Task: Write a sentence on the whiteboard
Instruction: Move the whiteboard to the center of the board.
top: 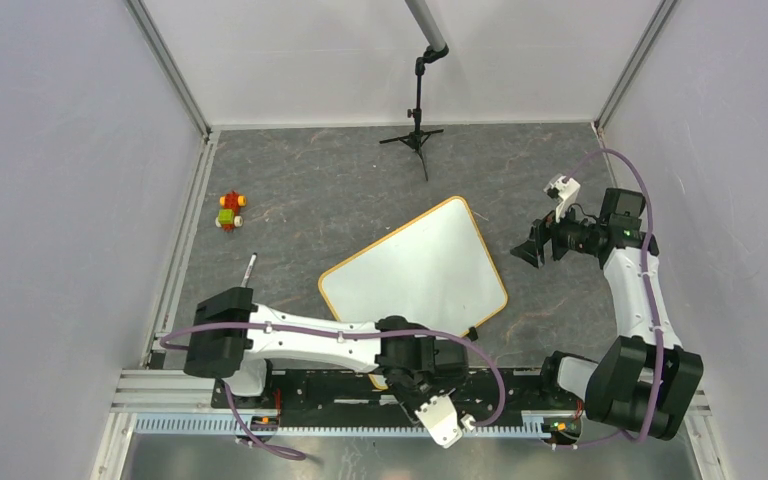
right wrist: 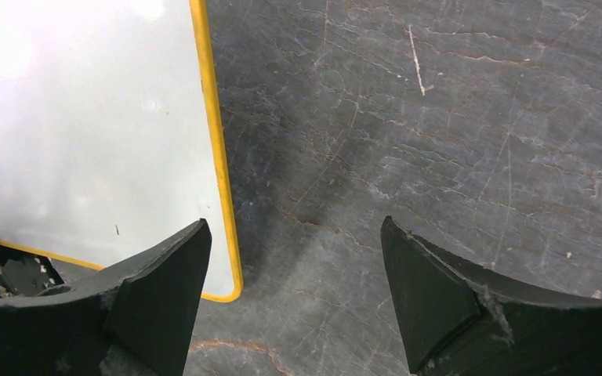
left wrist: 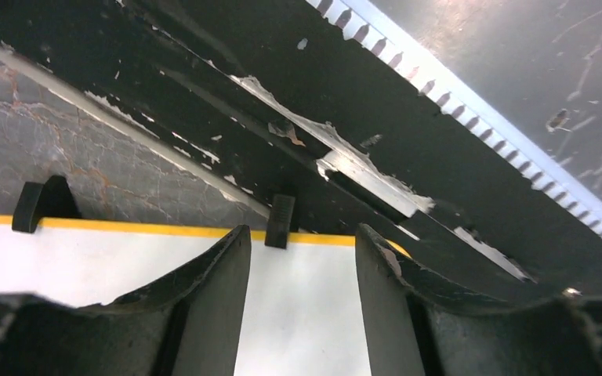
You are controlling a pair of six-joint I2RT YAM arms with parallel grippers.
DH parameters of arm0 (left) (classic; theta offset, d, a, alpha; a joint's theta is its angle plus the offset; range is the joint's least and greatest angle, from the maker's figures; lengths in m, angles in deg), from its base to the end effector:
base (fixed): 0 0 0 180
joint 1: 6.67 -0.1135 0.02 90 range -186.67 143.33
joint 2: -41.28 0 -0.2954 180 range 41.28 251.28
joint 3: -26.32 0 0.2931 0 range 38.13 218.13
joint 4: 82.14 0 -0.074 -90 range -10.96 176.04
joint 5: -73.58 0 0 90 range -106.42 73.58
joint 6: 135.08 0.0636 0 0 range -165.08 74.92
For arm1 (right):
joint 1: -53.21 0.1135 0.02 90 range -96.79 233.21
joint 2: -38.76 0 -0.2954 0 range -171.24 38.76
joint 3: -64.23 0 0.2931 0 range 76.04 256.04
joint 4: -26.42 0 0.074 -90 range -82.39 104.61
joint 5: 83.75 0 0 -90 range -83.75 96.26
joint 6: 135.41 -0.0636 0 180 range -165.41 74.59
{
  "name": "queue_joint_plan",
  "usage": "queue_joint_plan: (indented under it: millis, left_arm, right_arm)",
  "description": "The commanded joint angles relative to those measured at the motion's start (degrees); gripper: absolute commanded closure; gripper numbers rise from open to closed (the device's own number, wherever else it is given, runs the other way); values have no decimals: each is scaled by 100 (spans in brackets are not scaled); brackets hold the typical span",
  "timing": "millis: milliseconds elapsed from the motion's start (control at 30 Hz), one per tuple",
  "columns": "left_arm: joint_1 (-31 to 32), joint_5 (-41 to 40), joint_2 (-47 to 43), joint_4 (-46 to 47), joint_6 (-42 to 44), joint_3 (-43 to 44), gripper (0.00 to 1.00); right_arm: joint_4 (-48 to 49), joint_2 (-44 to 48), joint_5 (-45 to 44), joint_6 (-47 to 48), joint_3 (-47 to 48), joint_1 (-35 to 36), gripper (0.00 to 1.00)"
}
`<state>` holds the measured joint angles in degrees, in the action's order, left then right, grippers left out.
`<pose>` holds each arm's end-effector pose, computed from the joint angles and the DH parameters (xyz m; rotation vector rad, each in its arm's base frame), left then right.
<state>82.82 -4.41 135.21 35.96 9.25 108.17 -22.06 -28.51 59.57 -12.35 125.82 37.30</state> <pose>-0.0100 -0.3645 0.2159 2.7793 0.8626 -0.4155 0.2670 -0.0231 0.2662 -0.6578 2.0492 0.6859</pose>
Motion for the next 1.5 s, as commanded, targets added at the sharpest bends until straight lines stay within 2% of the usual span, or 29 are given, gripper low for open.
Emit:
queue_joint_plan:
  millis: [0, 100, 267, 433, 667, 833, 1200, 1467]
  left_arm:
    - [46, -88, 228, 620, 747, -143, 43]
    - [36, -193, 378, 754, 863, -184, 44]
    - [-51, -251, 562, 757, 1176, -305, 51]
    - [-332, -214, 704, 663, 1345, -316, 54]
    - [-644, -337, 778, 535, 1956, -412, 73]
    - [-834, -395, 874, 474, 2235, -313, 81]
    - [-1340, -451, 1048, 192, 2845, -65, 87]
    - [-1593, -498, 1390, 263, 2597, 301, 86]
  right_arm:
    - [317, 165, 394, -121, -172, -58, 14]
    - [351, 174, 432, -138, -239, -70, 14]
    - [404, 170, 508, -156, -362, -98, 14]
    - [196, 83, 503, 51, -311, -145, 13]
    - [183, -42, 573, 75, -293, -172, 13]
    - [133, -133, 609, 135, -276, -200, 13]
    - [122, -224, 657, 163, -293, -212, 12]
    - [74, -253, 656, 175, -237, -222, 12]
